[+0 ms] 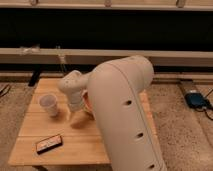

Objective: Push the ceramic bowl across the table

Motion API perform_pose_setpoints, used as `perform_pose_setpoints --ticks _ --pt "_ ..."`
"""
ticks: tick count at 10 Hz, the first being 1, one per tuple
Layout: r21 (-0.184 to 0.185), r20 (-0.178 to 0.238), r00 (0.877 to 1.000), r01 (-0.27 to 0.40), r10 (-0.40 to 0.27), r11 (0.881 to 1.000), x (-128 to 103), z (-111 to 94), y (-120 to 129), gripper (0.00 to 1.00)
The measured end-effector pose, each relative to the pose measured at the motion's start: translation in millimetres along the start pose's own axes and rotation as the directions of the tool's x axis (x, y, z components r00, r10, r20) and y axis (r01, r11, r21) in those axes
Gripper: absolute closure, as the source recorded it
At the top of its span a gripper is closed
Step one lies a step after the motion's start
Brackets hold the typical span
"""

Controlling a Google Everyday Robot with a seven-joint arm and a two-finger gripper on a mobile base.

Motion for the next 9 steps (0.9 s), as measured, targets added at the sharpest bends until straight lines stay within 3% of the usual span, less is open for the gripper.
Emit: perform_pose_setpoints --ticks 5,9 --pt "0.103 0.086 0.996 -0.047 0.038 0.994 -51 20 -31 0.2" --pt "0.201 0.125 0.988 -0.118 0.094 0.973 -85 31 -42 0.2"
